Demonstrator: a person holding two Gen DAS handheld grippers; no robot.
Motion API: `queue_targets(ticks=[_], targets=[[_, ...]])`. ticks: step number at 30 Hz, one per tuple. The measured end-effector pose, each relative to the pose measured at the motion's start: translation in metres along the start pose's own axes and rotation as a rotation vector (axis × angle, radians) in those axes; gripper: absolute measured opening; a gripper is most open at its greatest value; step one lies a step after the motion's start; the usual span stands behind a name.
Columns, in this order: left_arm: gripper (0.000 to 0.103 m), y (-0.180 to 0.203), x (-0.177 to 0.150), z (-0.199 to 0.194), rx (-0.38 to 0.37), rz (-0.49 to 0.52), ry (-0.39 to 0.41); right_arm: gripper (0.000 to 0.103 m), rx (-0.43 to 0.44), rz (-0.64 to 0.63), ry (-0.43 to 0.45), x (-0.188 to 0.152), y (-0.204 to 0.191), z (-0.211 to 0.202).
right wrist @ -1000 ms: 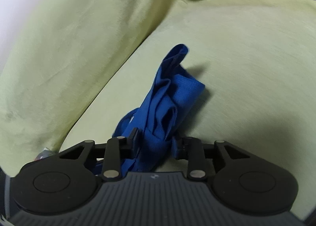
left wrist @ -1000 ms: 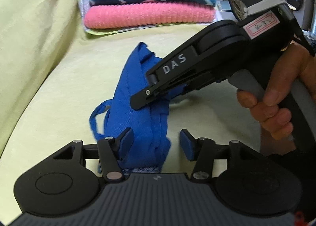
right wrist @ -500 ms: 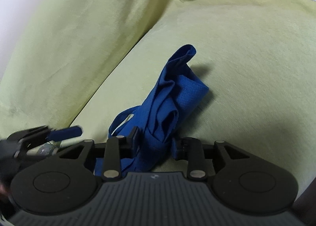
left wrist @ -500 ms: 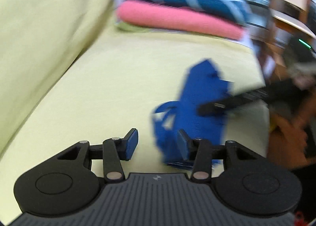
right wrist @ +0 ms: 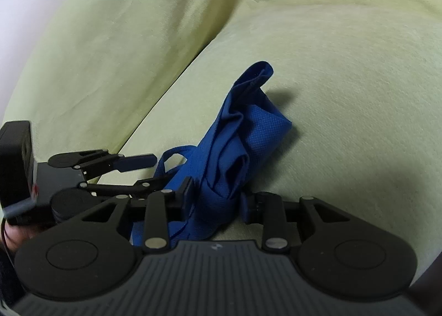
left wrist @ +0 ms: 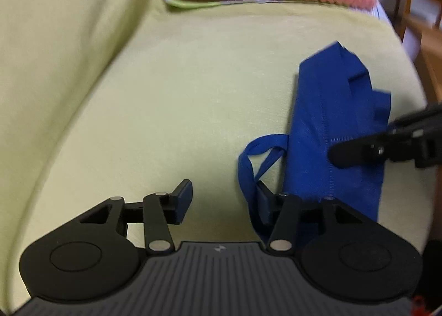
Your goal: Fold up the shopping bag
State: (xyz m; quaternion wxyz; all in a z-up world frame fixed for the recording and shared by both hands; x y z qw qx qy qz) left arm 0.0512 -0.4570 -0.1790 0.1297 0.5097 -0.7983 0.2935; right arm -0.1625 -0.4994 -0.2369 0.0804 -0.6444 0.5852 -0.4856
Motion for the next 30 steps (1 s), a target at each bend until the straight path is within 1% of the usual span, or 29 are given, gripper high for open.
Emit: queue_targets(ticks=[1, 3, 4, 6, 8, 9, 10, 11, 15, 17, 21, 22, 25, 30], targets=[[0.045, 0.000, -0.002, -0.001, -0.029, -0.045, 0.006, 0.027, 0.000, 0.000, -0.002, 0.000, 0.000, 0.000], [0.037, -0.008, -0.007, -0.002, -0.164, -0.212, 0.009, 0.027, 0.000, -0.001, -0.003, 0.000, 0.000, -0.001], [0.036, -0.015, -0.010, -0.002, -0.224, -0.295, 0.012, 0.027, 0.001, -0.001, -0.003, 0.000, 0.001, -0.001], [0.036, -0.034, -0.017, -0.001, -0.344, -0.439, 0.013, 0.027, 0.003, 0.002, -0.003, 0.000, 0.001, -0.001], [0.040, -0.051, -0.026, 0.002, -0.466, -0.585, 0.008, 0.027, 0.005, 0.007, -0.003, 0.000, 0.002, -0.002], [0.045, -0.055, -0.029, 0.004, -0.530, -0.642, 0.004, 0.028, 0.007, 0.010, -0.003, 0.000, 0.003, -0.002], [0.052, -0.056, -0.032, 0.006, -0.597, -0.686, -0.001, 0.028, 0.008, 0.012, -0.003, 0.000, 0.003, -0.002], [0.053, -0.056, -0.035, 0.009, -0.649, -0.714, -0.003, 0.028, 0.009, 0.012, -0.003, 0.000, 0.003, -0.002], [0.054, -0.059, -0.036, 0.018, -0.774, -0.769, 0.017, 0.027, 0.014, 0.016, -0.008, 0.001, 0.004, -0.002], [0.054, -0.058, -0.033, 0.023, -0.839, -0.781, 0.035, 0.027, 0.016, 0.019, -0.011, 0.001, 0.004, -0.002], [0.054, -0.052, -0.024, 0.021, -0.909, -0.685, 0.130, 0.027, 0.024, 0.030, -0.018, 0.002, 0.006, -0.001], [0.057, -0.049, -0.022, 0.016, -0.904, -0.644, 0.154, 0.027, 0.027, 0.035, -0.019, 0.002, 0.007, -0.001], [0.057, -0.039, -0.017, 0.002, -0.858, -0.519, 0.200, 0.027, 0.035, 0.052, -0.025, 0.003, 0.009, -0.001], [0.057, -0.032, -0.013, -0.018, -0.782, -0.393, 0.239, 0.027, 0.038, 0.061, -0.027, 0.004, 0.009, -0.001]])
Point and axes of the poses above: each gripper's, at about its wrist camera, not at the fingertips, and z roughly the way its jaws point, y to its right, x to its top, the point moved 6 cm from there along z, roughly the way its jaws point, and after that the axes turned 2 degrees about -x, right-handed, at the moved point
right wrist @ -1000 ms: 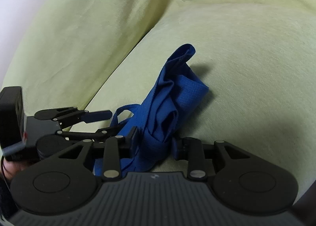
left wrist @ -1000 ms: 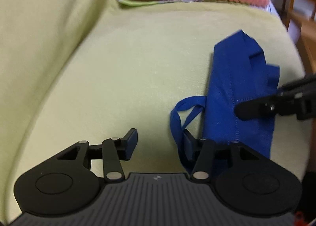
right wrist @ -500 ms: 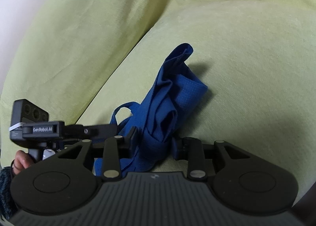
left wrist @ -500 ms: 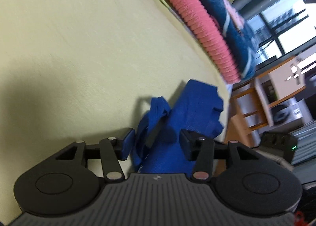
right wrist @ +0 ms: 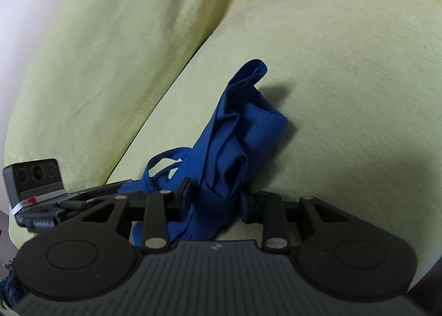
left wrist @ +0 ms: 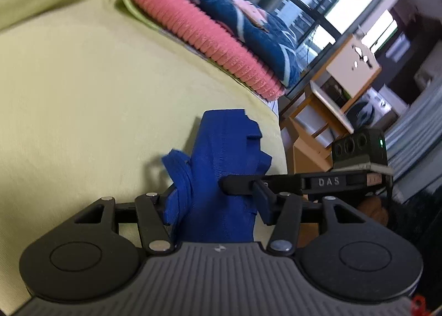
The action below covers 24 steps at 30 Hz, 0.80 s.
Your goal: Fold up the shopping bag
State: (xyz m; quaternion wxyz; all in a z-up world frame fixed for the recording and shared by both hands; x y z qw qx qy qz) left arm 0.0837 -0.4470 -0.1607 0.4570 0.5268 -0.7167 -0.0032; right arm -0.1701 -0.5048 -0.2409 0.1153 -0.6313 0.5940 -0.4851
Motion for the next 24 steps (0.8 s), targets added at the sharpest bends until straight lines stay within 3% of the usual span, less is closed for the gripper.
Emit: queue_targets(ticks=[6, 10, 13, 17, 24], targets=[[0.057, 0.014, -0.007, -0.013, 0.001, 0.080, 0.008, 0.027, 0.001, 0.007, -0.005, 0.001, 0.000, -0.001], [0.057, 0.050, -0.021, 0.004, 0.191, 0.417, -0.134, 0.028, -0.015, 0.000, -0.009, 0.002, -0.002, 0.000], [0.060, 0.070, -0.028, 0.019, 0.308, 0.586, -0.225, 0.029, -0.022, -0.003, -0.002, 0.002, -0.004, -0.001], [0.062, 0.081, -0.032, 0.024, 0.363, 0.626, -0.227, 0.027, 0.015, 0.029, 0.006, 0.002, 0.002, -0.005], [0.063, 0.108, -0.034, 0.053, 0.368, 0.611, -0.188, 0.026, 0.015, 0.062, 0.021, 0.008, 0.028, -0.032]])
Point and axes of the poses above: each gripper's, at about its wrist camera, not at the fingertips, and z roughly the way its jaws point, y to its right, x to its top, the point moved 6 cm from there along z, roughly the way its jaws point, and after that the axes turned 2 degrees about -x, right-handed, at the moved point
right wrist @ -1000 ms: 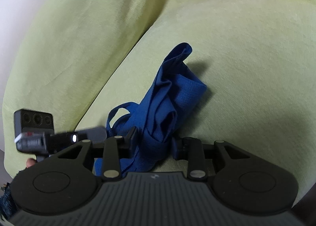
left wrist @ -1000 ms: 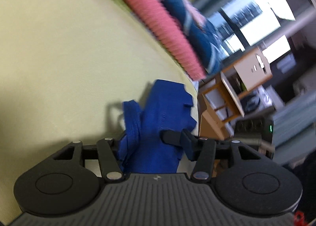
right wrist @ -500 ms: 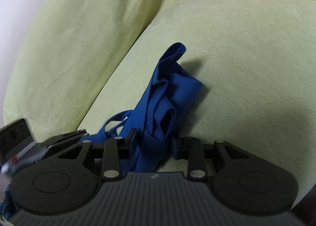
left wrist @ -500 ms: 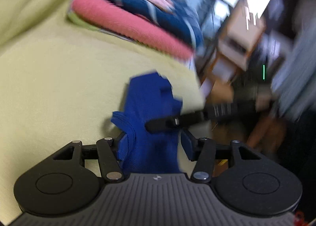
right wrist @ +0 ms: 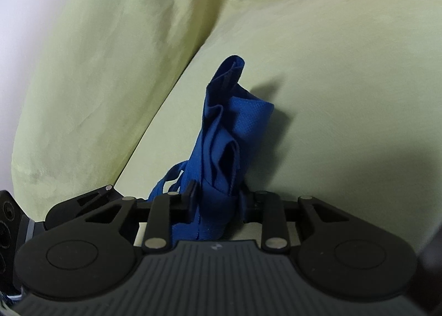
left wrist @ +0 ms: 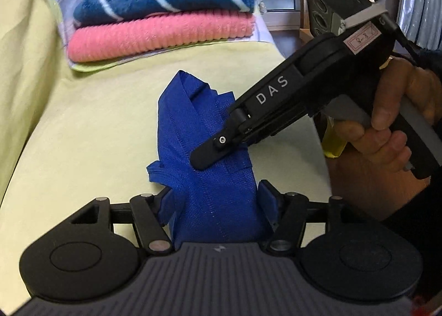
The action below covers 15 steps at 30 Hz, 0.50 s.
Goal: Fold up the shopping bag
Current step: 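Carry the folded bag into the cardboard box with the left gripper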
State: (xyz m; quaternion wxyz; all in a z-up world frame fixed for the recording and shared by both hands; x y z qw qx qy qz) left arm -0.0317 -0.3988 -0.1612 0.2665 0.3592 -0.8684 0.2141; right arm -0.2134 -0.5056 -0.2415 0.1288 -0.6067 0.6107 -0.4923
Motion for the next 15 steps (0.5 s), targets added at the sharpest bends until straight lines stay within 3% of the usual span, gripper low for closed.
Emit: queue_targets(ticks=[6, 15], targets=[[0.064, 0.040, 0.042, 0.041, -0.023, 0.083, 0.004, 0.024, -0.043, 0.083, 0.064, 0.017, 0.049, -0.049], [0.064, 0.122, 0.130, 0.105, -0.208, 0.157, 0.095, 0.022, -0.148, 0.194, 0.238, 0.040, 0.142, -0.173]])
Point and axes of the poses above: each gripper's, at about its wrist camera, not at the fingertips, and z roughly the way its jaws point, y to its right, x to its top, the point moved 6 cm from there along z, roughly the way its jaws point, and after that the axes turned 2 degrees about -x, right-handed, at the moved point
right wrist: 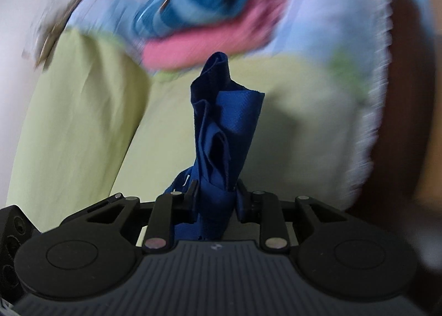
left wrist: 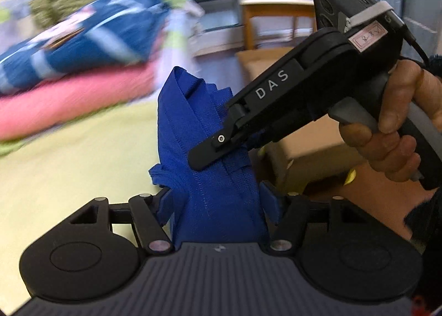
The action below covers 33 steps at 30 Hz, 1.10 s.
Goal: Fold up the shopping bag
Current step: 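Carry the folded bag into the cardboard box with the left gripper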
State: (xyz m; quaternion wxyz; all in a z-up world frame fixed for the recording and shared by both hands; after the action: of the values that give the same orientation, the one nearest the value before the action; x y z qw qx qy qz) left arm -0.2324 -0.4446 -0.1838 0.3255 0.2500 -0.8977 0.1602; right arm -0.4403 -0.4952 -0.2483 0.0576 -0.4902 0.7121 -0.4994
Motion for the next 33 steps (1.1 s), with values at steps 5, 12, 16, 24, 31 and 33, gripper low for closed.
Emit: queue_targets(ticks=[5, 12, 16, 24, 31, 33], targets=[[0.064, 0.046, 0.058, 0.057, -0.145, 0.065, 0.047, 0.022, -0.089, 0.090, 0.103, 0.035, 0.068, -0.069], [0.064, 0.105, 0.108, 0.151, -0.328, 0.070, 0.015, 0.022, -0.232, 0.220, 0.177, 0.067, 0.173, -0.121], [0.063, 0.118, 0.109, 0.203, -0.375, 0.032, -0.061, 0.022, -0.264, 0.300, 0.145, 0.072, 0.222, -0.116], [0.063, 0.118, 0.090, 0.282, -0.350, -0.052, -0.259, 0.022, -0.260, 0.375, 0.016, 0.060, 0.284, -0.075], [0.063, 0.118, 0.068, 0.315, -0.258, -0.043, -0.363, 0.022, -0.213, 0.389, -0.096, 0.049, 0.312, -0.037], [0.063, 0.123, 0.067, 0.319, -0.231, -0.016, -0.375, 0.022, -0.199, 0.403, -0.107, 0.048, 0.319, -0.031]])
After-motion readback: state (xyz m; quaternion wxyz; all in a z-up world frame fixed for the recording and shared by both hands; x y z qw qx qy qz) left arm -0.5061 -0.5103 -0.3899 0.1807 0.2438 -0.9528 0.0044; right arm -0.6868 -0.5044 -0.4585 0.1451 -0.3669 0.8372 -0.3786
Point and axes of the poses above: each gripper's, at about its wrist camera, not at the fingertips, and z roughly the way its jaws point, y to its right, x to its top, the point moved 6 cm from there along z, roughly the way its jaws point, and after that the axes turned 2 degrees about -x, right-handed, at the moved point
